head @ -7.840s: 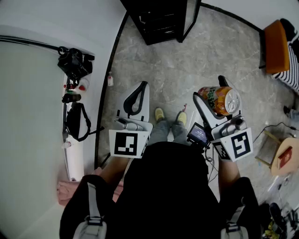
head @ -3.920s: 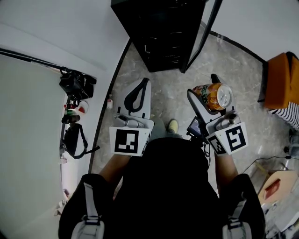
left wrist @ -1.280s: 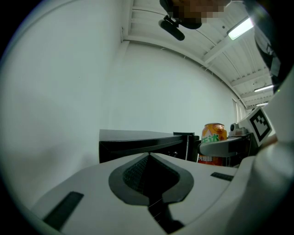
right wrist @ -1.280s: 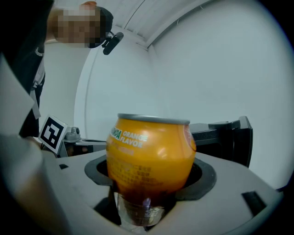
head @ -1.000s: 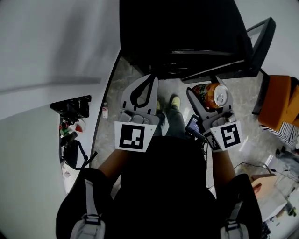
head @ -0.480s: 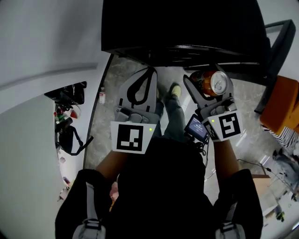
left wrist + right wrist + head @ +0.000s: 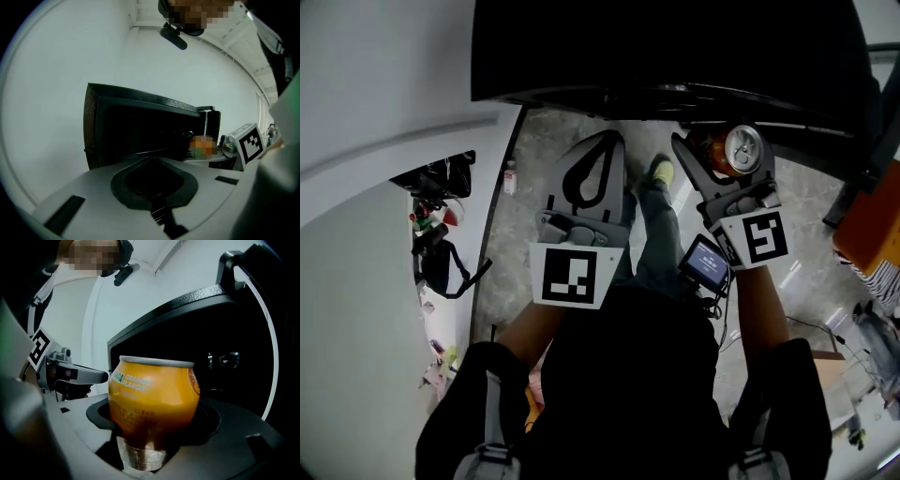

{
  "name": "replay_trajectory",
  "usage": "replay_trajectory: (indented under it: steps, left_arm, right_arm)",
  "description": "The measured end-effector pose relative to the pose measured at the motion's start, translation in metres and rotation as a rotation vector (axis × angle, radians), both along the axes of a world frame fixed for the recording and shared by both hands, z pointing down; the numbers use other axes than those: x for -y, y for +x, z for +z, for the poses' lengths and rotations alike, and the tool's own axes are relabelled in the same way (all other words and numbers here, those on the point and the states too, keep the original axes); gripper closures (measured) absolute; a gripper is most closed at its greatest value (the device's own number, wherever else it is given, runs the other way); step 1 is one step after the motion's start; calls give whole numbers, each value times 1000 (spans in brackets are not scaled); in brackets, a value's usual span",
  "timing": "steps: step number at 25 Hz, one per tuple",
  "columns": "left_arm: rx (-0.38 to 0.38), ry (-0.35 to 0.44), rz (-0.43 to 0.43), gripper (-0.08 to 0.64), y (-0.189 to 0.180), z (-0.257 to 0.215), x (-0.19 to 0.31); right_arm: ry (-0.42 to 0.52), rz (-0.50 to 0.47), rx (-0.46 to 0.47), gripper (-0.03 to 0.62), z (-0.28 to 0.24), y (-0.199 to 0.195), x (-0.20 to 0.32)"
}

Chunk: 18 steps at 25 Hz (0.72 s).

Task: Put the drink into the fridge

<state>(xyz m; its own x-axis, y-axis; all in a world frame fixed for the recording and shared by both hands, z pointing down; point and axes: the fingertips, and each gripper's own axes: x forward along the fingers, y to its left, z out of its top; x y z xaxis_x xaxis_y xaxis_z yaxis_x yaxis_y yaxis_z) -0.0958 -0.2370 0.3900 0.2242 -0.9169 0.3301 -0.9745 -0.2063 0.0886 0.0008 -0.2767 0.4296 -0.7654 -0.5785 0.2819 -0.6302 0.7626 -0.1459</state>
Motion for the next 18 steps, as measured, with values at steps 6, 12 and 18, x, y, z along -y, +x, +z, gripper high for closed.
replay_trajectory:
  steps: [6, 12, 18]
  left_arm:
    - [2, -7, -17, 549, 3, 17, 0]
    - [-6, -26, -39, 549, 3, 33, 1]
    - [-3, -41, -38, 549, 4, 47, 10]
  right_arm:
    - [0, 26, 23, 236, 19, 0, 12]
    - [29, 30, 19, 236, 37, -6, 28]
    - [53, 6, -29, 236, 61, -13, 48]
